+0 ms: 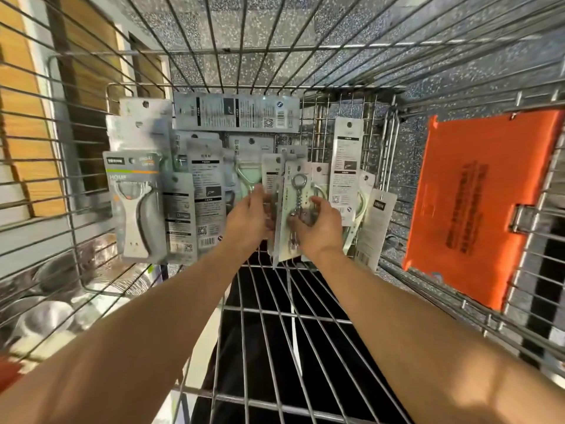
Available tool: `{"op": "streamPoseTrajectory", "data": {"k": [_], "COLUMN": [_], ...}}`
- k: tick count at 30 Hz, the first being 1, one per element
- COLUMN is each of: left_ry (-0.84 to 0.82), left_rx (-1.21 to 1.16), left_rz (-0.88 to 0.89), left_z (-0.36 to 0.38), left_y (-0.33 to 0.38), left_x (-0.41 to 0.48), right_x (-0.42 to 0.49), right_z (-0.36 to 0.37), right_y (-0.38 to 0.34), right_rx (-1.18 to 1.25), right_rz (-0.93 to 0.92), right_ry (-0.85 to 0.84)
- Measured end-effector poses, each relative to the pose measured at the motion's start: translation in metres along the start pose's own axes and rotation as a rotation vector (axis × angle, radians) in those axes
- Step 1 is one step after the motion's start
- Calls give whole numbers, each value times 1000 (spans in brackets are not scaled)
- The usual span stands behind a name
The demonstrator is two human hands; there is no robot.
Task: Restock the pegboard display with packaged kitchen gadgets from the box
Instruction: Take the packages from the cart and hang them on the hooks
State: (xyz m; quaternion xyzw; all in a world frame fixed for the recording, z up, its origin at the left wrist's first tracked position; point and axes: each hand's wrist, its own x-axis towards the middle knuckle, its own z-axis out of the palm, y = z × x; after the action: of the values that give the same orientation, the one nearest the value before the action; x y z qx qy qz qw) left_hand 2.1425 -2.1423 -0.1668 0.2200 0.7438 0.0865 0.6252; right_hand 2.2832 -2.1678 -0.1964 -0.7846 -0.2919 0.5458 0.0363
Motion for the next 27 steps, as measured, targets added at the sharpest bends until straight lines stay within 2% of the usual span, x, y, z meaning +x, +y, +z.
{"op": "streamPoseTrajectory", "data": {"k": [2, 10, 18, 24, 27], "left_ry": [-2, 93, 104, 3, 59], "left_rx": [-122, 196, 224, 268, 261], "left_rz": [-12, 99, 109, 150, 189], "left_z": [-1, 9, 10, 3, 1], "left_y": [1, -4, -5, -7, -4], "left_x": [-1, 10, 11, 9, 6], "right_x": [-2, 5, 8, 2, -4], "right_z": [-2, -4, -2, 7, 9], "right_y": [1, 2, -1, 4, 1], "right_rx": [1, 126, 252, 323, 354], "right_rz": [-2, 57, 96, 81, 52], "right_ry": [0, 33, 20, -23, 7]}}
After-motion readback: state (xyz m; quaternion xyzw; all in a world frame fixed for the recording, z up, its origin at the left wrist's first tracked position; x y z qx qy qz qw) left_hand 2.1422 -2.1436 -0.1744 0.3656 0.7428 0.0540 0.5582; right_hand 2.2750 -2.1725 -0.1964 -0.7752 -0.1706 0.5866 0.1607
